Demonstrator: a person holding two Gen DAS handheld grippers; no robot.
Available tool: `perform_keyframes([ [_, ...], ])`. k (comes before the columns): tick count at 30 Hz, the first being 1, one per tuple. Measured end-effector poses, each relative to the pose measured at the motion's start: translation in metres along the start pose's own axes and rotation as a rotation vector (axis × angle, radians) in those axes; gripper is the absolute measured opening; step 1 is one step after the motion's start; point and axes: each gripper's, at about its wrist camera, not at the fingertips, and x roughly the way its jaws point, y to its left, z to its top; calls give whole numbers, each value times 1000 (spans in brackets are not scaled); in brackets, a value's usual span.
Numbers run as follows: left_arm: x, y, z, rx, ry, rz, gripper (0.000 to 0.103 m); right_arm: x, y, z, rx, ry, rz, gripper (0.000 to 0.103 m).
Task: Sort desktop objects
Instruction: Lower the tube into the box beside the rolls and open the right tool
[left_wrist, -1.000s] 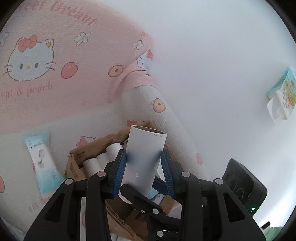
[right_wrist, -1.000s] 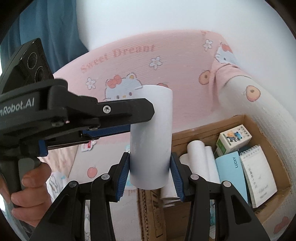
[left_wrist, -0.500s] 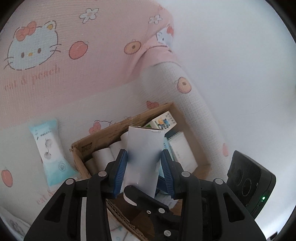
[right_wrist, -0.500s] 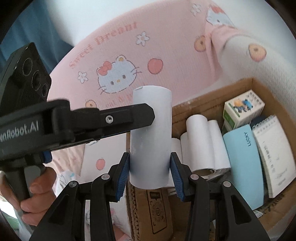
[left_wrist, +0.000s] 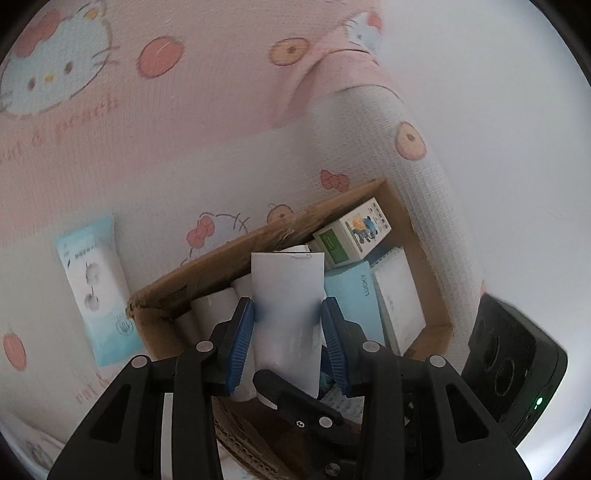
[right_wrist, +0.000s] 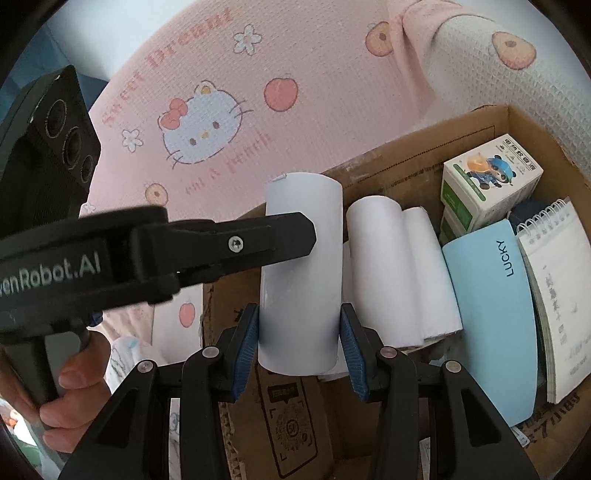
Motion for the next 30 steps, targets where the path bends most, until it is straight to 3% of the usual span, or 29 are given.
perform_keyframes([
  [12, 5, 3, -1, 36, 57, 85, 38, 9, 6, -3, -11, 60, -10, 41],
  [16, 15, 0, -6, 86, 78, 184, 28, 18, 4, -4, 34, 110, -19, 41],
  [21, 21, 2, -9, 91, 101, 138, 28, 24, 3, -7, 30, 120, -106, 41],
  [30, 23, 7, -7, 54, 106, 91, 29, 2, -2, -6, 45, 74, -66, 41],
])
